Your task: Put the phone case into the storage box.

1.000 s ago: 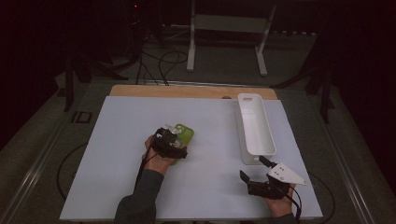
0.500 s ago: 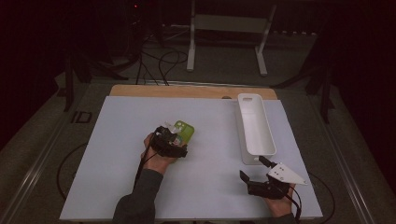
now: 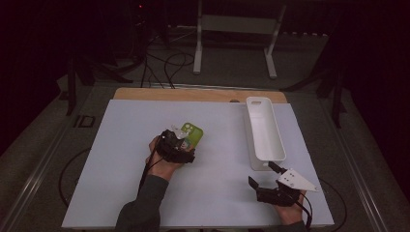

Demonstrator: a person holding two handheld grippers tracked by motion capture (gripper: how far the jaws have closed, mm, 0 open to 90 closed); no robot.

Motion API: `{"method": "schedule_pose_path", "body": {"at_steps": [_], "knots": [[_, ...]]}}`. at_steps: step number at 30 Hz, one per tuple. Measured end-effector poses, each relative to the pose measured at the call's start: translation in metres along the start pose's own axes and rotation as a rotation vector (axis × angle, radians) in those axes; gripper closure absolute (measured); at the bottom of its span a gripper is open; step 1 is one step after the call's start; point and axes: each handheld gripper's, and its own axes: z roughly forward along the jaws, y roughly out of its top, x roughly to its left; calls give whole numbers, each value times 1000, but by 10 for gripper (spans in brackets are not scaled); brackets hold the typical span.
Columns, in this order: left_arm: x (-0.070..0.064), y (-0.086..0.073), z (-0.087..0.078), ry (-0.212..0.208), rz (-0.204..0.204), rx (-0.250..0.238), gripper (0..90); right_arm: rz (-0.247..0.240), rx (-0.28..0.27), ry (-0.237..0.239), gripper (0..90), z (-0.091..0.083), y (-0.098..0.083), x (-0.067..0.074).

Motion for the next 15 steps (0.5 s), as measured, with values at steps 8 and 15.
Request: {"method": "schedule_pose_path", "body": {"at_steps": [8, 15], "knots": [[-1, 0, -8, -10, 33, -40, 158, 3, -2, -1, 83, 0, 0, 0], [0, 0, -16, -15, 58, -77, 158, 2, -2, 0, 84, 0, 0, 0]]}}
